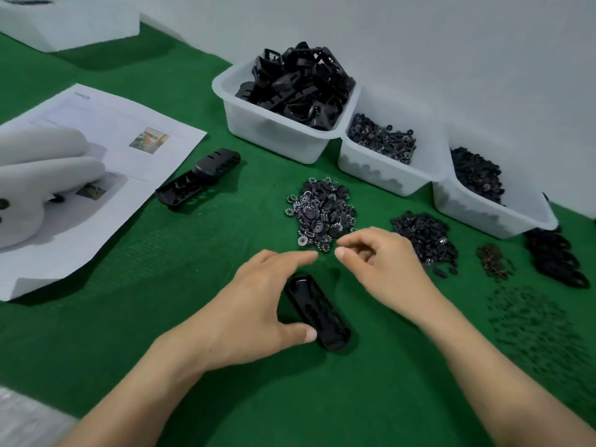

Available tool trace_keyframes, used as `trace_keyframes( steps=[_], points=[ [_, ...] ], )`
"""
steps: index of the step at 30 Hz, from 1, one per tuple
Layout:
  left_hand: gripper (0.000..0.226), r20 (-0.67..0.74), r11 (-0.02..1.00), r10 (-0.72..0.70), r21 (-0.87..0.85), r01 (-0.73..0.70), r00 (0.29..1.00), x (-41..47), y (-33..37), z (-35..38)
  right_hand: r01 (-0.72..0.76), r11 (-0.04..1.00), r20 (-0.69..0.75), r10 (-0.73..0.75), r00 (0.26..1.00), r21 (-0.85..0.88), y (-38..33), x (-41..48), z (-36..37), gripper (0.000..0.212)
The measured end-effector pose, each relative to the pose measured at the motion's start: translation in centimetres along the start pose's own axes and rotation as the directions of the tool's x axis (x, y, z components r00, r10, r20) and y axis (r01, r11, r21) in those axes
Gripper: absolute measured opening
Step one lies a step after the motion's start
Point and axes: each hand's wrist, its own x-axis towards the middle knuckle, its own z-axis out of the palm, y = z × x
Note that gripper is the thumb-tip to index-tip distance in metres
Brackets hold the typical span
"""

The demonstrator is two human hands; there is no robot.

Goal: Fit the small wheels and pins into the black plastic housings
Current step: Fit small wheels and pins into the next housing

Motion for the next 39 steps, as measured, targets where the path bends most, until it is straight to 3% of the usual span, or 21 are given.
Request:
trace_keyframes(
  steps=[3, 10, 14, 23, 26, 39],
  points=[
    [0.073, -0.026, 0.996, 0.066, 0.066, -0.064, 0.998, 0.3, 0.1, 0.2, 0.047, 0.981, -0.007, -0.049, 0.999, -0.187, 0.2, 1.2, 1.9, 0.014],
    [0.061, -0.16, 0.991, 0.063, 0.123, -0.043, 0.985, -0.7, -0.3, -0.1, 0.101, 0.995, 0.059, -0.102, 0.993, 0.021, 0.4, -1.1, 1.0, 0.026],
    [0.061, -0.139, 0.987, 0.048, 0.158, -0.026, 0.989, -0.8, -0.3, -0.3, 0.086, 0.992, 0.07, -0.093, 0.993, 0.093, 0.5, -2.1, 0.3, 0.017],
    [0.044, -0.119, 0.99, 0.01, 0.143, 0.008, 0.993, -0.7, -0.2, -0.3, 0.114, 0.992, 0.077, -0.118, 0.99, 0.056, 0.7, -2.1, 0.4, 0.006],
    [0.048, -0.122, 0.99, 0.004, 0.14, 0.014, 0.993, -0.8, -0.3, -0.4, 0.155, 0.988, 0.126, -0.153, 0.98, 0.001, 0.6, -2.2, 0.3, 0.014],
    [0.051, -0.127, 0.993, -0.015, 0.11, 0.029, 0.992, -0.7, -0.3, -0.4, 0.105, 0.992, 0.123, -0.113, 0.986, 0.076, 0.9, -1.9, 0.2, 0.015]
  ],
)
